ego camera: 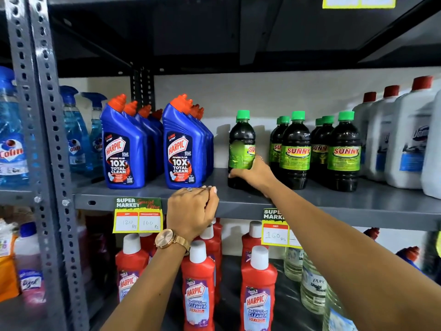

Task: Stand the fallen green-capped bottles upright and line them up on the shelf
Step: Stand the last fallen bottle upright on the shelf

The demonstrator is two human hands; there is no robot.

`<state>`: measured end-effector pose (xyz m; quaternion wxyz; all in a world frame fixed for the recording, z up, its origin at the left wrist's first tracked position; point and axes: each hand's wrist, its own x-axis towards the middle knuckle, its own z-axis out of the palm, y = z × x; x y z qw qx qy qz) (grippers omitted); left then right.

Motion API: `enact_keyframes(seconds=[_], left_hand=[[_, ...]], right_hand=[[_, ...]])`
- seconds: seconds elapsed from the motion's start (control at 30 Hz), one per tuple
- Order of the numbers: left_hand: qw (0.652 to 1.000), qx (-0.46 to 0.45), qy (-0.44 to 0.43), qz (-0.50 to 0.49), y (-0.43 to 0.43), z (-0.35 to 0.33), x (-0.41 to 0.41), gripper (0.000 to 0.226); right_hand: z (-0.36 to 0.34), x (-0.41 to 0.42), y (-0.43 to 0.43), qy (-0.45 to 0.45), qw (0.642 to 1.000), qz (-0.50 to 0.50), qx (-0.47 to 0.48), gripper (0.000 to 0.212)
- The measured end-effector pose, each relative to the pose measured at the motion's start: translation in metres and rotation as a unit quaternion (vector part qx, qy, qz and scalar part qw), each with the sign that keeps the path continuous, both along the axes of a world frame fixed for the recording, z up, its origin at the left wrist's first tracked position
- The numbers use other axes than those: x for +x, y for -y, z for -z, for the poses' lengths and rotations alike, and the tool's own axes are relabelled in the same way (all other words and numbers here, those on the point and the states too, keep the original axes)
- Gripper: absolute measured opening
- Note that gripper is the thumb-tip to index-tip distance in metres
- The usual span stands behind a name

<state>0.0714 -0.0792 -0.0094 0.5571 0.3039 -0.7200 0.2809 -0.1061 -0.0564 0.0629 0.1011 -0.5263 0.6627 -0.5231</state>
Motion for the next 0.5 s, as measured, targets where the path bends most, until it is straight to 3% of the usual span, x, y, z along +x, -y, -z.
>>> enact_keyframes(seconds=[0.07, 0.23, 0.3, 0.43, 0.5], left_hand=[[1.000, 0.007, 0.001, 0.000, -0.0001, 0.0002, 0.0000, 0.041], [1.000, 0.020, 0.002, 0.009, -0.0009, 0.0006, 0.0004, 0.042], [1.000, 0.018, 0.003, 0.007, -0.0014, 0.0000, 0.0004, 0.041], [1.000, 0.016, 0.002, 0.005, -0.0020, 0.0006, 0.0004, 0.041], [1.000, 0.018, 0.001, 0.007, -0.0013, 0.0005, 0.0006, 0.042]], right_hand=[[0.0004, -0.0033, -0.0011, 0.024, 1.000, -0.012, -0.007, 0.058], [0.0010, -0.0001, -0.0018, -0.024, 1.000, 0.014, -0.005, 0.096], [-0.0002, 0.0008, -0.0017, -0.006, 1.000, -0.016, -0.013, 0.084], [0.0003, -0.0038, -0.0038, 0.021, 0.999, -0.024, -0.023, 0.034], [0.0017, -0.0036, -0.0045, -0.001, 1.000, -0.011, -0.025, 0.042]])
